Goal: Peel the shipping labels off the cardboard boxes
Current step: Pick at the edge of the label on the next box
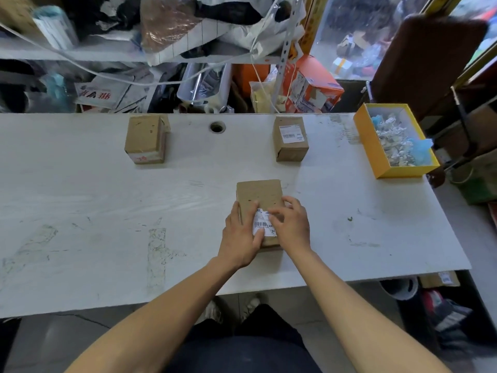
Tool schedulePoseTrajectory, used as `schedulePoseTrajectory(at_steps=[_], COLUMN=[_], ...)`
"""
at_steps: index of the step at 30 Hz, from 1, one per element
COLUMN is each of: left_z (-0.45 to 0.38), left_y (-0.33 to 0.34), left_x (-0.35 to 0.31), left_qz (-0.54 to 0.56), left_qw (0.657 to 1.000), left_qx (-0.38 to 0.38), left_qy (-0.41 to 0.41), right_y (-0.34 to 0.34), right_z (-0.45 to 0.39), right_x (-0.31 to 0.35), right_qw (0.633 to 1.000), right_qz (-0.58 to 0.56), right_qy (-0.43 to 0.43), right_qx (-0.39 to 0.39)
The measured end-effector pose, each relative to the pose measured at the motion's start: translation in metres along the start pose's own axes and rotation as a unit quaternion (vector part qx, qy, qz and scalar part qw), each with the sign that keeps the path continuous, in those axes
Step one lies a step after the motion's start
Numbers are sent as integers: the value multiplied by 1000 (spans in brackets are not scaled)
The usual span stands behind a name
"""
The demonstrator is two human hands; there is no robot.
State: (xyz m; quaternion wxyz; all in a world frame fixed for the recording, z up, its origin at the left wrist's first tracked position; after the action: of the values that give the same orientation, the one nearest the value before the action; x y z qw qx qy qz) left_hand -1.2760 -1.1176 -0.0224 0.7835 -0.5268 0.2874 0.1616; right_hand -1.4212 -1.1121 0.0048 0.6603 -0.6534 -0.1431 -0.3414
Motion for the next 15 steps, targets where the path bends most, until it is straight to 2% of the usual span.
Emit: schedulePoseTrajectory(at_steps=[4,9,15], left_z=[-1,-6,-7], left_y=[0,2,9], left_x=[-2,-12,-14], left_qz=[4,55,85], left_qw=[1000,996,990], left_qx=[-13,-57,-98], left_qy=[-10,-44,-50], right_y=[-6,-3,0], right_z=[-1,2,-1], right_x=[-2,-2,-1], right_qw=[1000,998,998], right_qz=[8,49,43], right_qy=[-4,-50,-41], right_qx=[4,0,-11])
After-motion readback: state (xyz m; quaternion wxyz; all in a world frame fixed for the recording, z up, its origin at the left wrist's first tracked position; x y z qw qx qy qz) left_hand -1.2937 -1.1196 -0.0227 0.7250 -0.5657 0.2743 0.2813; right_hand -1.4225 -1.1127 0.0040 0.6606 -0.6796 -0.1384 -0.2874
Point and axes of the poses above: each hand's wrist, its own z-axis away from the middle knuckle, its own y-axis out of the palm, x = y × z, the point moved 2 cm from there along -z, towards the middle knuckle, and after that the axes turned 4 degrees about -y, right-handed, at the moved point
